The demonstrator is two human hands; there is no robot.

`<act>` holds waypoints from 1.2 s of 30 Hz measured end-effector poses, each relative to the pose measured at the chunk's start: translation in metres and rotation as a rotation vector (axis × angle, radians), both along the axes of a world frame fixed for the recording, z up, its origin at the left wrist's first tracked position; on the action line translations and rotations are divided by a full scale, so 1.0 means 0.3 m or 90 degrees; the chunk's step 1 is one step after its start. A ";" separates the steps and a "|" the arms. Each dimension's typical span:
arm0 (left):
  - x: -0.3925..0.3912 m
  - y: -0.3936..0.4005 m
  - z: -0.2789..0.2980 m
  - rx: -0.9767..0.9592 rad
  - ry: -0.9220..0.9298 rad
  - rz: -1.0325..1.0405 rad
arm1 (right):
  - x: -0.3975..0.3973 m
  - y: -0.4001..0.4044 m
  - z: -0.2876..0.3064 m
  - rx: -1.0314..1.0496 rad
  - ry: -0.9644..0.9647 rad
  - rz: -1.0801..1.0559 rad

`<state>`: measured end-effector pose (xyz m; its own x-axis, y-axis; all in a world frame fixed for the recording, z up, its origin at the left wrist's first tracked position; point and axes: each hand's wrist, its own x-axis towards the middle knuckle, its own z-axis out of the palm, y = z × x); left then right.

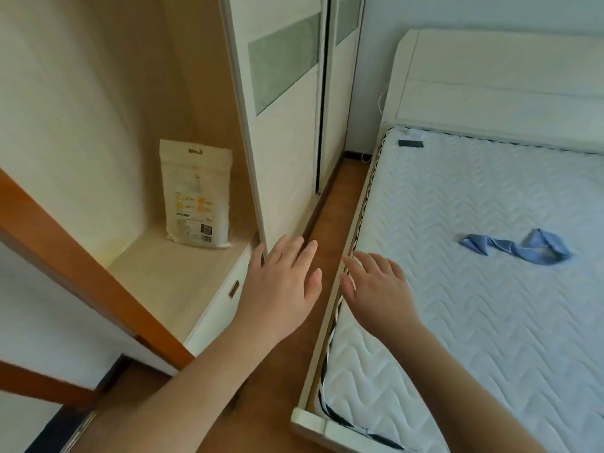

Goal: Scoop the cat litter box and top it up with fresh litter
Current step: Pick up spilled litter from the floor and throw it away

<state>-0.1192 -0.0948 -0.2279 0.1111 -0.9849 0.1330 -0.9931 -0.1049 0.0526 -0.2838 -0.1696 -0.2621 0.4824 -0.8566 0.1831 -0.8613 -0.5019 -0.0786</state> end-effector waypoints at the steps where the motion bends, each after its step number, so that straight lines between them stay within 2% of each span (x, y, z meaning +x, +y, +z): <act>1: -0.062 -0.013 0.010 0.006 -0.002 -0.013 | -0.075 0.003 0.014 -0.001 -0.006 -0.012; 7: -0.541 -0.077 0.049 0.053 0.033 -0.086 | -0.597 0.045 0.104 0.067 0.080 -0.087; 11: -0.861 -0.106 0.076 0.066 0.055 -0.171 | -0.912 0.118 0.162 0.063 0.068 -0.192; 15: -1.155 -0.106 0.116 0.062 0.054 -0.270 | -1.150 0.202 0.208 0.076 0.003 -0.308; 20: -1.412 -0.176 0.141 0.057 0.043 -0.389 | -1.375 0.278 0.222 0.072 -0.028 -0.451; 22: -1.500 -0.220 0.119 0.059 0.039 -0.437 | -1.456 0.318 0.213 0.075 -0.005 -0.504; 28: -1.762 -0.266 0.130 0.050 0.019 -0.708 | -1.667 0.419 0.237 0.119 0.072 -0.651; 36: -2.111 -0.169 0.161 0.015 -0.014 -0.961 | -1.846 0.673 0.246 0.136 0.027 -0.893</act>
